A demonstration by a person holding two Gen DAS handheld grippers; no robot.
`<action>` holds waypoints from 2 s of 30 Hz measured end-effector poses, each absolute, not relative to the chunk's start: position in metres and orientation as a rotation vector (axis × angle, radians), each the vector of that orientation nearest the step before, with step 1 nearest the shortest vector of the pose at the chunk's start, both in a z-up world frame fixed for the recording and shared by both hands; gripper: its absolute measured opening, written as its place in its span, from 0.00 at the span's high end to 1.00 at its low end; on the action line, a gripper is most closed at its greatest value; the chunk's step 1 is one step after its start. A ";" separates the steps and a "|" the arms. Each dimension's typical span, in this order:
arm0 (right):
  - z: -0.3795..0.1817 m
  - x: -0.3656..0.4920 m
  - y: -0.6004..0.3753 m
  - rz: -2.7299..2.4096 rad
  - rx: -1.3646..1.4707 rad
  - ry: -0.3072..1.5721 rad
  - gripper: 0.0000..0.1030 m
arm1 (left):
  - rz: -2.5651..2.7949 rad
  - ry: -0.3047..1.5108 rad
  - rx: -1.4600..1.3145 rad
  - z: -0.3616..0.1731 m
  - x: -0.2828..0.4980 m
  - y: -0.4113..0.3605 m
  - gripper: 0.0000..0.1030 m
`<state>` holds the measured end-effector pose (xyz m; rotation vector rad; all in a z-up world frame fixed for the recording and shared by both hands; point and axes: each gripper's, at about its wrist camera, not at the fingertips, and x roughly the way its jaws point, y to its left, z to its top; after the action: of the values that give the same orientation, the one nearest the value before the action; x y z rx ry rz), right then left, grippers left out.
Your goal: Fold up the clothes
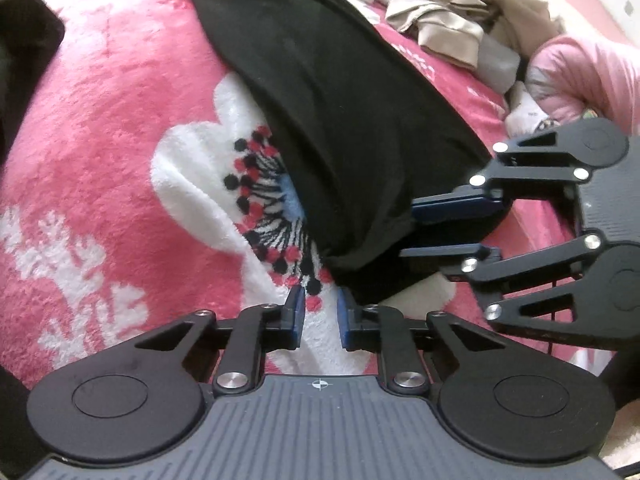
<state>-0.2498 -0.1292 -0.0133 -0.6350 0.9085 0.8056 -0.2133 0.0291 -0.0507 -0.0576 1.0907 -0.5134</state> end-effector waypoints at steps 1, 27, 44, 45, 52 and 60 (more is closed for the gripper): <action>-0.016 -0.250 -0.127 0.810 -0.647 0.917 0.71 | -0.524 1.083 -0.044 -0.050 -0.214 0.027 0.85; -0.004 -0.247 -0.143 0.788 -0.465 0.848 0.99 | -0.508 0.939 0.211 -0.042 -0.221 -0.004 0.97; 0.000 -0.250 -0.146 0.792 -0.427 0.841 0.99 | -0.532 0.900 0.246 -0.034 -0.236 -0.008 0.99; 0.000 -0.250 -0.146 0.792 -0.429 0.839 0.99 | -0.532 0.895 0.251 -0.033 -0.236 -0.008 0.99; 0.001 -0.251 -0.147 0.791 -0.428 0.830 0.99 | -0.529 0.878 0.305 -0.032 -0.241 -0.015 0.83; 0.003 -0.251 -0.147 0.816 -0.398 0.832 0.99 | -0.465 0.875 0.347 -0.037 -0.233 -0.019 0.82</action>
<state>-0.2508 -0.1467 0.0028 -0.3983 0.8319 0.8160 -0.2329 -0.0194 -0.0369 0.3466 0.8746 -0.4650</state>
